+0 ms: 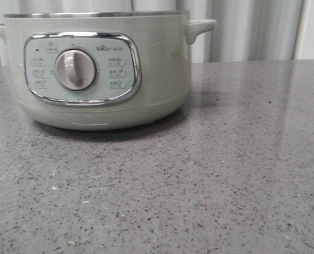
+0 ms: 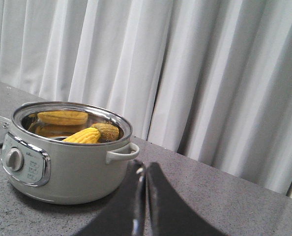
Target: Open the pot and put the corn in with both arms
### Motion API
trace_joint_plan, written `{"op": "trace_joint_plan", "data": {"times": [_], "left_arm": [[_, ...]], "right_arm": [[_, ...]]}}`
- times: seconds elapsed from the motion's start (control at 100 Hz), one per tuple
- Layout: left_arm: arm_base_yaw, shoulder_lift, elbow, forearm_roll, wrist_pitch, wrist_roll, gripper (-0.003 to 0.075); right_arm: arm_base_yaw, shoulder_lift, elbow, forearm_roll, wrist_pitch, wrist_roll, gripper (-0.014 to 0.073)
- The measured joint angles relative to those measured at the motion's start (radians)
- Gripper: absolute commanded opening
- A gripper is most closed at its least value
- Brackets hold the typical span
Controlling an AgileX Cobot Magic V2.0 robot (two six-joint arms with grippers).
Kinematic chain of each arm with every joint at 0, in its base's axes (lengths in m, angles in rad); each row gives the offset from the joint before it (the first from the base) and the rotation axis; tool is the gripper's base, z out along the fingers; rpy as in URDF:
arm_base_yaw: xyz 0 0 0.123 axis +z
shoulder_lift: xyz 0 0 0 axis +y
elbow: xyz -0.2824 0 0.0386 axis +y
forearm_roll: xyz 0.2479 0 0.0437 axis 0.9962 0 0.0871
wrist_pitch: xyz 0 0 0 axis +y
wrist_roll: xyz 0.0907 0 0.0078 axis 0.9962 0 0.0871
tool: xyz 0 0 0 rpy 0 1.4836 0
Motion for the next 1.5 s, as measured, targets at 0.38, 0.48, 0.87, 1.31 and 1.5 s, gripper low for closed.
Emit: {"op": "trace_joint_plan", "data": {"times": [0.38,0.48,0.87,1.31,1.5], "left_arm": [[0.000,0.000,0.000,0.002,0.000,0.000,-0.0020],[0.000,0.000,0.000,0.002,0.000,0.000,-0.0020],[0.000,0.000,0.000,0.002,0.000,0.000,-0.0020],[0.000,0.000,0.000,0.002,0.000,0.000,-0.0020],[0.000,0.000,0.000,0.002,0.001,0.000,-0.0020]], "right_arm": [[0.000,0.000,0.000,0.000,0.000,0.000,-0.0053],[0.000,0.000,0.000,0.000,0.000,0.000,-0.0053],[-0.140,0.000,0.119,-0.055,-0.012,0.000,-0.0053],[-0.320,-0.018,0.614,0.119,-0.312,0.000,-0.0057],[-0.344,-0.046,0.612,0.121,-0.188,0.000,-0.0057]]}}
